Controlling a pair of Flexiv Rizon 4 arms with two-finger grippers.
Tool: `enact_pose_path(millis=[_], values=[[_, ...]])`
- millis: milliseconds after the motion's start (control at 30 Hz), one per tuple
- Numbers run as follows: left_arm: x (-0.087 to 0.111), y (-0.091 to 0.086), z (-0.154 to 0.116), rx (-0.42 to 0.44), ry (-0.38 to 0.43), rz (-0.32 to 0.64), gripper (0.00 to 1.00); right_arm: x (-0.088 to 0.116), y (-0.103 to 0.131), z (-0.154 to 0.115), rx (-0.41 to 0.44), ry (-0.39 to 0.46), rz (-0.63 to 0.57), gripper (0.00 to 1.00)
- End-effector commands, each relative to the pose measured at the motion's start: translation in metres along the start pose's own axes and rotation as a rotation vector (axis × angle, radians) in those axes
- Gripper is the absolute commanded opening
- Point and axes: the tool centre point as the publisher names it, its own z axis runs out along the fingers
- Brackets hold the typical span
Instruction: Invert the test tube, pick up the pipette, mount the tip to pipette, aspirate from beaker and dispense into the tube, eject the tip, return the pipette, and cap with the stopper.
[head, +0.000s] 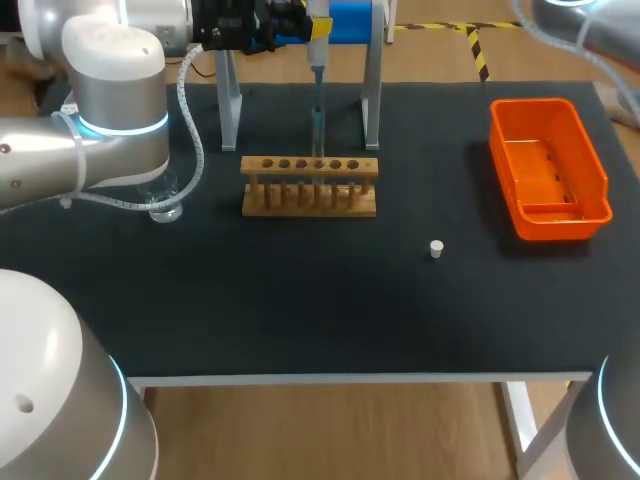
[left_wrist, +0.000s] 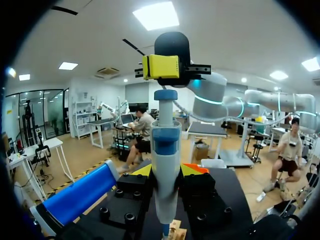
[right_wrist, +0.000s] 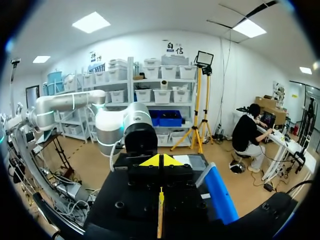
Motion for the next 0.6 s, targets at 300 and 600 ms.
enact_pose_path(millis=[300,600], values=[[0.0,0.0,0.0,0.0,-0.001,0.0,0.0,-0.005,0.004,0.016,0.013,0.016,0.007,0.0],[0.0,0.0,0.0,0.0,-0.001,0.0,0.0,-0.007,0.0,0.021,0.029,0.003,0.004,0.0]])
